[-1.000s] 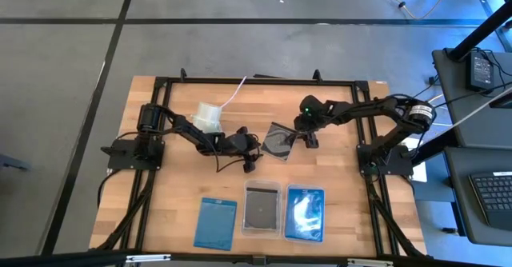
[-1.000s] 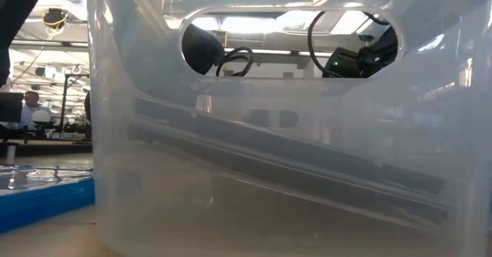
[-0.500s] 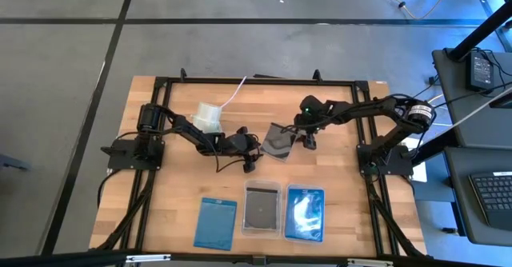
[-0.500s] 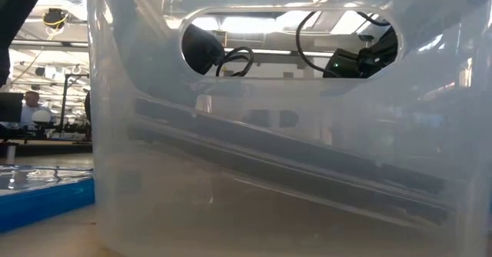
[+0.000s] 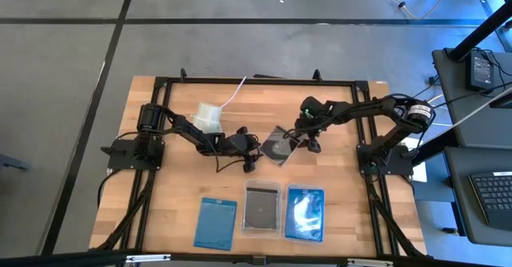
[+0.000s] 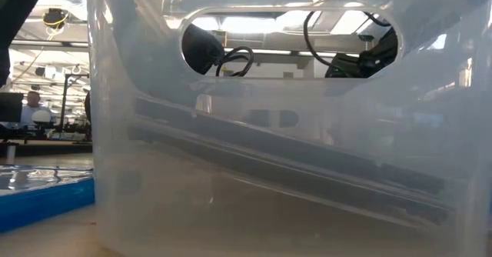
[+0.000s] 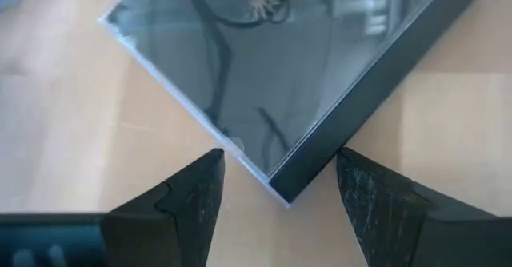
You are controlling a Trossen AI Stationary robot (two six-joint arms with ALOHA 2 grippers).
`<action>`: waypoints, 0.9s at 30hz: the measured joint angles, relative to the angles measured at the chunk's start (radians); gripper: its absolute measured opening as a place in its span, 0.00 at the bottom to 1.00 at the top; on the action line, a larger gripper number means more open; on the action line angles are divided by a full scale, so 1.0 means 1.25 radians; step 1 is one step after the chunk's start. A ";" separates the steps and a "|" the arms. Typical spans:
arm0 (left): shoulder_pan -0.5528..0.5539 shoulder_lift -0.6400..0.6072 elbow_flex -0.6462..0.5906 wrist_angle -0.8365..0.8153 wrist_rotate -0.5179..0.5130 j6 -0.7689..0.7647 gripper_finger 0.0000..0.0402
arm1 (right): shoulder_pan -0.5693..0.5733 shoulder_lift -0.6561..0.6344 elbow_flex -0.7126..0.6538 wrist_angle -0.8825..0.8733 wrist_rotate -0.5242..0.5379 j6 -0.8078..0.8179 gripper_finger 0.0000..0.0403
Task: Pick & place jewel cases by type
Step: Put the black cd case into the left transparent bin
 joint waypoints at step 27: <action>-0.001 0.000 -0.001 0.008 -0.006 -0.001 0.54 | -0.008 0.001 -0.003 0.108 -0.085 0.563 0.60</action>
